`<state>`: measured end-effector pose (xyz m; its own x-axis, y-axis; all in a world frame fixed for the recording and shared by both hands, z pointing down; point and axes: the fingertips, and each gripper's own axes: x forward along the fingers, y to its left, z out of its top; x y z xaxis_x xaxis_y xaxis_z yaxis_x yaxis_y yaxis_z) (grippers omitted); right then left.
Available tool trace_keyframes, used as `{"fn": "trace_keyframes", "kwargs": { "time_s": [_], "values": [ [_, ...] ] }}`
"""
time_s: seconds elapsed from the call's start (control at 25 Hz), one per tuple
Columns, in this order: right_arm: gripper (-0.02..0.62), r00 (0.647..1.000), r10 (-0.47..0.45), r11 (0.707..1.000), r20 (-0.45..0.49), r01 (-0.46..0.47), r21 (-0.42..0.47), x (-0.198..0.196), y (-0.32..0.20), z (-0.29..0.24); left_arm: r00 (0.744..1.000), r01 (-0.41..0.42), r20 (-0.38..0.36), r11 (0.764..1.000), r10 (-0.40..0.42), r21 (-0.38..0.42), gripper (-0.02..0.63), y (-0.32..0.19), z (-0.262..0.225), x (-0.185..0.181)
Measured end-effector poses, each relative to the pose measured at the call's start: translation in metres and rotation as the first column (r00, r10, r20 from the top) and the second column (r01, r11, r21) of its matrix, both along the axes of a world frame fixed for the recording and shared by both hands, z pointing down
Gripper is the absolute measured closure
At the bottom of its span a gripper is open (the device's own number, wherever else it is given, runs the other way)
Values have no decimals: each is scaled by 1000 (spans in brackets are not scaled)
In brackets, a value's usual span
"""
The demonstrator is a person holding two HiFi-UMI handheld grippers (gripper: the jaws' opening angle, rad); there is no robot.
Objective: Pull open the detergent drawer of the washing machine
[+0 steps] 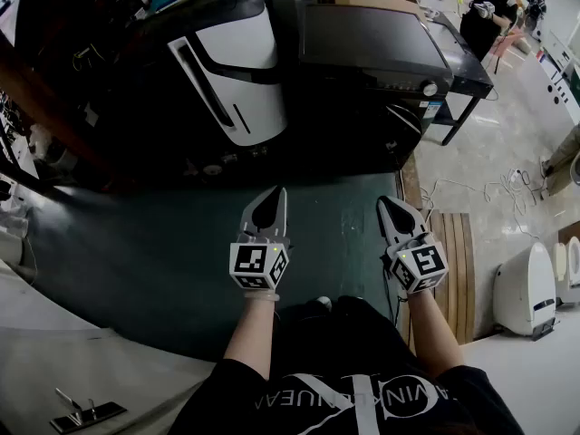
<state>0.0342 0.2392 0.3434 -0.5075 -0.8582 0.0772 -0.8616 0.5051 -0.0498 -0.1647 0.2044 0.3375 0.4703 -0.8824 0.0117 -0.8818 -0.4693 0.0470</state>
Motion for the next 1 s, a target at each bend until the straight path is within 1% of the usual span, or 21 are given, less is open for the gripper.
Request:
{"fn": "trace_keyframes", "kwargs": {
  "time_s": [0.32,0.6,0.72,0.84,0.88,0.92,0.96,1.0],
  "values": [
    [581,1000,23,1000,6,-23,11,3,-5,3,1000,-6,-8,1000,6,3,597,-6,2,2],
    [581,999,38,999,7,-39,19,4,-9,0,1000,-30,-6,1000,30,-9,597,-8,4,9],
    [581,999,38,999,8,-38,22,3,-11,0,999,-37,2,999,37,-21,597,-13,7,13],
    [581,999,34,999,8,-34,17,3,-13,2,998,-60,-11,997,59,-43,597,-19,11,19],
    [581,999,33,999,7,-33,16,3,-16,3,997,-74,-17,996,73,-48,581,-22,12,22],
    [581,999,32,999,6,-32,14,4,-19,3,996,-86,-21,995,85,-51,524,-26,13,25],
    [581,999,31,999,7,-31,13,4,-22,5,995,-94,-21,994,93,-53,485,-30,14,28],
    [581,999,31,999,8,-31,11,5,-26,7,995,-99,-20,994,98,-53,482,-34,14,31]
  ]
}}
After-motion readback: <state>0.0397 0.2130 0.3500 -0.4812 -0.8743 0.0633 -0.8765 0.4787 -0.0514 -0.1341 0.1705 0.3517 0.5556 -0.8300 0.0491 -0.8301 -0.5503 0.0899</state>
